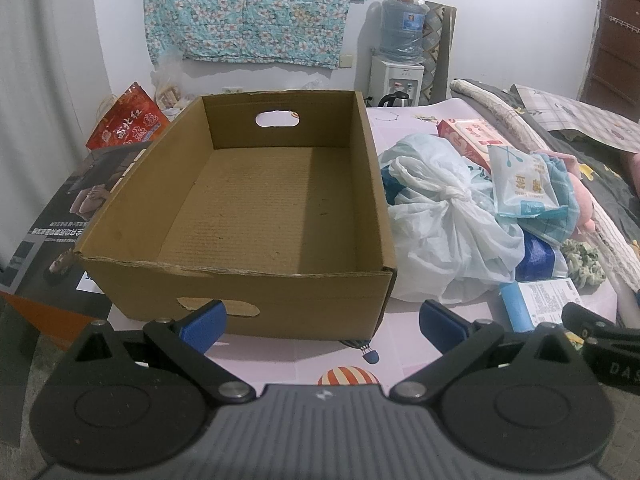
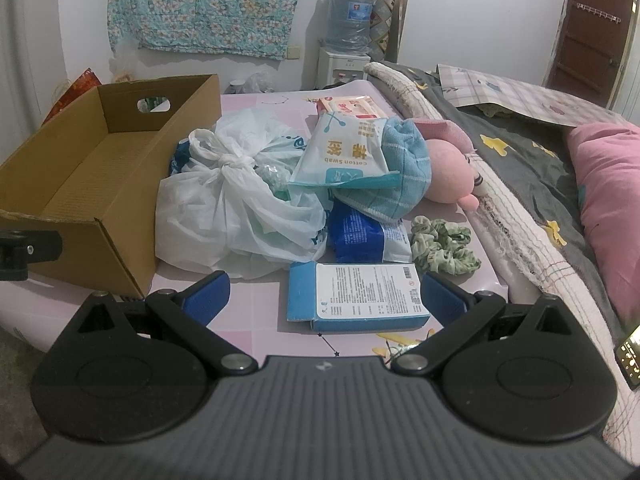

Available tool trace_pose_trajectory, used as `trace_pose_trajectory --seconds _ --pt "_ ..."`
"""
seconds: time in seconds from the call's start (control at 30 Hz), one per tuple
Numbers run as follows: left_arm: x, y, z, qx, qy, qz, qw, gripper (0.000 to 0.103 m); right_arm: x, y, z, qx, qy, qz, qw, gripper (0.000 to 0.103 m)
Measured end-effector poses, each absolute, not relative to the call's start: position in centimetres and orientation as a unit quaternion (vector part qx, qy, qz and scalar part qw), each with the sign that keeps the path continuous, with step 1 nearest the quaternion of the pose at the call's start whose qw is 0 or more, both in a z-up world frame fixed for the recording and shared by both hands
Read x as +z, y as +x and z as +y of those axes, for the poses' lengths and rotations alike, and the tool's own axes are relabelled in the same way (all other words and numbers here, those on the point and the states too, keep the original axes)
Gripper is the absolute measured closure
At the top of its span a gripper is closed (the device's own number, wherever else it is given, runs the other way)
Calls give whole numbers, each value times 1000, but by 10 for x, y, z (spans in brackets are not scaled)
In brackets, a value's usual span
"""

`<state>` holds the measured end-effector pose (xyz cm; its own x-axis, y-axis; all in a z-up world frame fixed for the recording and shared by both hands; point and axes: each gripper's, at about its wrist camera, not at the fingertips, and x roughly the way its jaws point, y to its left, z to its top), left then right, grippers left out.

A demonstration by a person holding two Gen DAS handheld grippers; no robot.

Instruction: Organize soft objects

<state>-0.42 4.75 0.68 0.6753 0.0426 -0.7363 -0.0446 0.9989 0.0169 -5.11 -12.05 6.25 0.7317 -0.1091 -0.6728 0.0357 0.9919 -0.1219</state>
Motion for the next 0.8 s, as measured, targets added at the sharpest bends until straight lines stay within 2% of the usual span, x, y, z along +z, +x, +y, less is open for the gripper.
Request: trace_pose_trajectory --seconds 0.8 --pt "0 -3 51 25 3 407 913 0 57 -48 -123 -37 -47 371 927 1"
